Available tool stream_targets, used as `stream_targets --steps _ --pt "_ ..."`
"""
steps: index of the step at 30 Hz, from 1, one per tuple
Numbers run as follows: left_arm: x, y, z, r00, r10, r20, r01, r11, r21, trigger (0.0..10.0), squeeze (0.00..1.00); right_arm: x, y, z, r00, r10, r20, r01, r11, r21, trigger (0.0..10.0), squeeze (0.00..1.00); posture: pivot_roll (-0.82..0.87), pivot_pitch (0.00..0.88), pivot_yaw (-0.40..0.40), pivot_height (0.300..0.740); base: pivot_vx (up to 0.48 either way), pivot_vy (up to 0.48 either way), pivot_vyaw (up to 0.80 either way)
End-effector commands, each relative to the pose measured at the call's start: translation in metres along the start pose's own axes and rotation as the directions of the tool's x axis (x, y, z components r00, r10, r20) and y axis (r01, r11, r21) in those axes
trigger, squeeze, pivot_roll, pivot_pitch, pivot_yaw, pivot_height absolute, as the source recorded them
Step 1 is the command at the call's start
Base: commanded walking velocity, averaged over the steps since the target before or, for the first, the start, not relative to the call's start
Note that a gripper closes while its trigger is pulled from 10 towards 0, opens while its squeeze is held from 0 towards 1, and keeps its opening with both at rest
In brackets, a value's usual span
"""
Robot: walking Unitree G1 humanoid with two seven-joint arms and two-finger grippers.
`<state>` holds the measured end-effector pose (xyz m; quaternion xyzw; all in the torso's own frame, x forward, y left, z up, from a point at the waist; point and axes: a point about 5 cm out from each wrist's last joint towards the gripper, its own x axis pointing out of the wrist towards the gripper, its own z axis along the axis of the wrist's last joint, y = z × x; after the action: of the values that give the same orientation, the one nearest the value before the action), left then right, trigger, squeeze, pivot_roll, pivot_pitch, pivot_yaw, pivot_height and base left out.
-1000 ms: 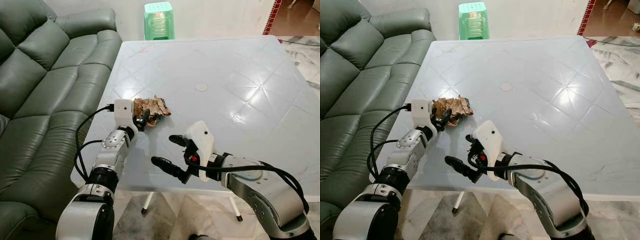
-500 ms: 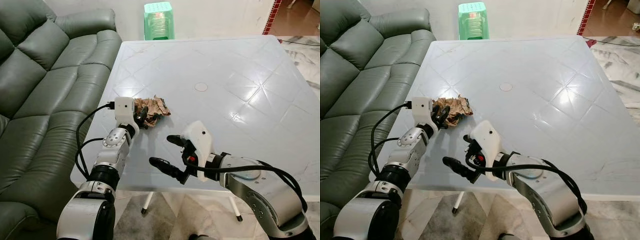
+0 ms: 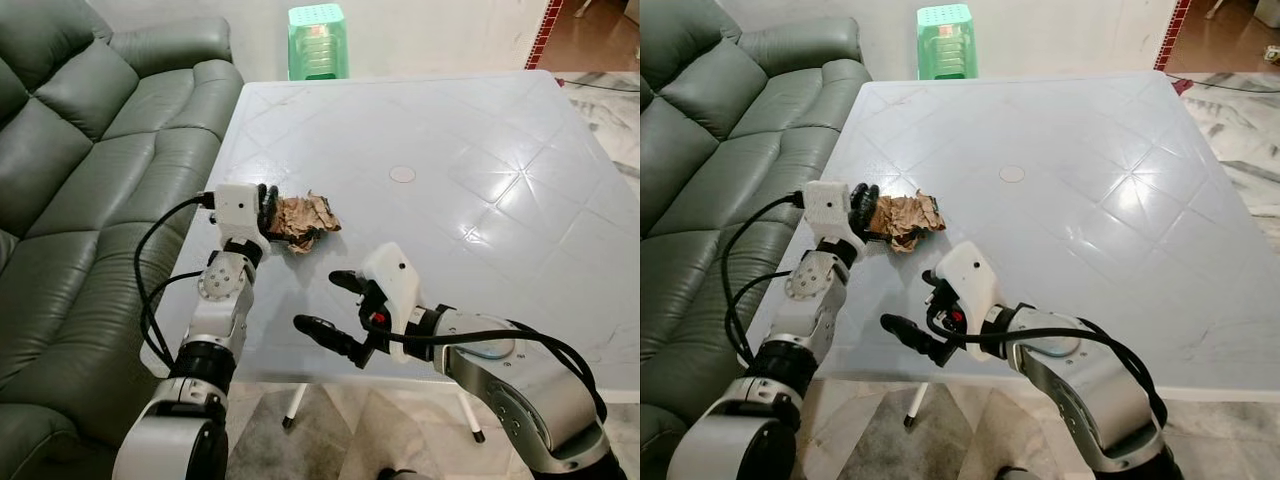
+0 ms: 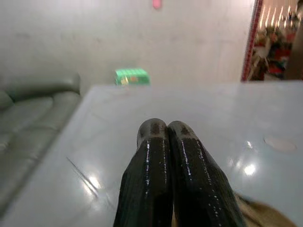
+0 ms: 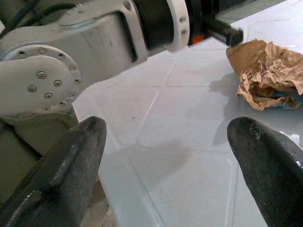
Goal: Picking trash to rubbish bin
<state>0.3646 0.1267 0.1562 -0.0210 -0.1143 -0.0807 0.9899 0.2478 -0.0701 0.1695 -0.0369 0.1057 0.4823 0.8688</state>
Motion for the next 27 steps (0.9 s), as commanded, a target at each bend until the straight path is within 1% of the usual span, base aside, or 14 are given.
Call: stream_targets --steps 1,4,5,11,13,14,15,16,17,18,19,21,22,27 --pt "-0.001 0.004 0.018 0.995 0.024 0.098 -0.029 0.998 0.055 0.0 0.0 0.003 -0.001 0.003 1.0 0.004 0.01 -0.004 1.0 -0.015 10.0 0.0 -0.11 0.08 0.057 0.74 0.0 0.0 0.0" --pt "-0.005 0.011 0.037 0.979 0.066 0.194 -0.091 0.989 0.12 0.0 0.0 0.004 -0.004 0.003 1.0 -0.013 0.014 0.014 1.0 -0.028 10.0 0.0 -0.1 0.077 0.056 0.74 0.0 0.0 0.0" --pt "-0.01 0.013 0.05 0.963 0.074 0.26 -0.12 0.979 0.166 0.0 0.0 0.004 -0.005 0.002 1.0 -0.019 0.015 0.02 0.999 -0.026 10.0 0.0 -0.09 0.074 0.055 0.74 0.0 0.0 0.0" --pt "-0.016 0.011 0.062 0.95 0.074 0.304 -0.134 0.974 0.182 0.0 0.0 0.007 -0.006 0.002 0.999 -0.025 0.021 0.025 0.999 -0.032 10.0 0.0 -0.08 0.07 0.052 0.74 0.0 0.0 0.0" --pt "-0.018 0.007 0.053 0.967 0.064 0.248 -0.111 0.978 0.178 0.0 0.0 0.008 -0.006 0.001 1.0 -0.022 0.021 0.023 0.999 -0.038 10.0 0.0 -0.08 0.067 0.05 0.74 0.0 0.0 0.0" --pt "-0.019 0.007 0.049 0.972 0.066 0.224 -0.105 0.98 0.168 1.7 0.0 0.009 -0.006 0.001 1.0 -0.021 0.021 0.022 0.999 -0.039 10.0 0.0 -0.08 0.067 0.05 0.74 0.0 0.0 0.0" --pt "-0.019 0.006 0.042 0.98 0.07 0.185 -0.098 0.985 0.144 1.7 0.0 0.009 -0.006 0.001 1.0 -0.02 0.021 0.021 0.999 -0.04 10.0 0.0 -0.08 0.067 0.05 0.74 0.0 0.0 0.0" --pt "-0.019 0.006 0.038 0.984 0.079 0.157 -0.098 0.988 0.123 5.0 0.0 0.009 -0.006 0.001 1.0 -0.018 0.021 0.019 0.999 -0.041 10.0 0.0 -0.09 0.066 0.049 0.74 0.0 0.0 0.0" --pt "-0.019 0.006 0.032 0.988 0.094 0.126 -0.107 0.989 0.099 10.0 0.0 0.009 -0.006 0.001 1.0 -0.016 0.022 0.017 0.999 -0.041 10.0 0.0 -0.09 0.067 0.047 0.74 0.0 0.0 0.0" --pt "-0.019 0.006 0.032 0.988 0.094 0.126 -0.107 0.989 0.099 10.0 0.0 0.009 -0.006 0.001 1.0 -0.016 0.022 0.017 0.999 -0.041 10.0 0.0 -0.09 0.067 0.047 0.74 0.0 0.0 0.0" --pt "-0.018 0.005 0.029 0.99 0.085 0.11 -0.093 0.993 0.079 10.0 0.47 0.008 -0.006 0.001 1.0 -0.016 0.02 0.017 0.999 -0.042 10.0 0.0 -0.1 0.066 0.045 0.74 0.0 0.0 0.0" --pt "-0.018 0.004 0.028 0.991 0.082 0.104 -0.089 0.994 0.068 10.0 0.47 0.008 -0.006 0.0 1.0 -0.016 0.019 0.017 0.999 -0.043 10.0 0.0 -0.1 0.066 0.044 0.74 0.0 0.0 0.0" --pt "-0.016 -0.001 0.025 0.995 0.054 0.083 -0.056 0.998 0.024 10.0 1.0 0.007 -0.005 0.0 1.0 -0.011 0.016 0.012 0.999 -0.043 10.0 0.0 -0.11 0.067 0.041 0.74 0.0 0.0 0.0" --pt "-0.004 -0.014 0.019 0.999 0.001 0.051 0.002 0.998 -0.064 10.0 1.0 0.003 -0.005 -0.001 1.0 -0.004 0.006 0.004 0.999 -0.048 10.0 0.0 -0.13 0.072 0.036 0.74 0.0 0.0 0.0"
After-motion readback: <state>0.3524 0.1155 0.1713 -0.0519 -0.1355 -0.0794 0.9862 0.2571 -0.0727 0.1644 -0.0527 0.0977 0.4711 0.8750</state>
